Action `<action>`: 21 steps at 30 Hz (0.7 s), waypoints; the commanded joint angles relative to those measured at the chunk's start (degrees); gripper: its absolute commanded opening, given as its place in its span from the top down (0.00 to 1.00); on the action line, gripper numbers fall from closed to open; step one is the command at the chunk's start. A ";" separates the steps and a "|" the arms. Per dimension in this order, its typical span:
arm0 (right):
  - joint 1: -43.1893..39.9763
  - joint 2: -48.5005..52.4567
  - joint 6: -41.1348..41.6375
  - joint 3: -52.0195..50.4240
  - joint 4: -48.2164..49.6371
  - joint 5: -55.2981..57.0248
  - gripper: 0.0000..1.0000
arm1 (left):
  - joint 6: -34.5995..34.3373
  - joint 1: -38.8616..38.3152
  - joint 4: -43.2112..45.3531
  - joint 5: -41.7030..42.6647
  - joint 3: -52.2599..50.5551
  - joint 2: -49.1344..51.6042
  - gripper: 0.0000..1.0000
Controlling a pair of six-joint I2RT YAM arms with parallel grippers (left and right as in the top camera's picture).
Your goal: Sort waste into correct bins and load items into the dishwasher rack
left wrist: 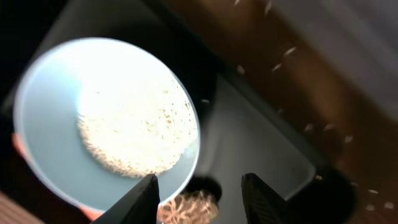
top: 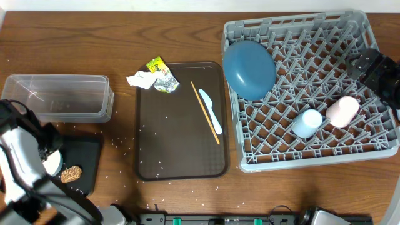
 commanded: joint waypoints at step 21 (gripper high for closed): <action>-0.37 -0.22 0.11 0.15 -0.17 -0.44 0.01 | -0.33 -0.11 7.56 -6.08 -0.35 14.45 0.94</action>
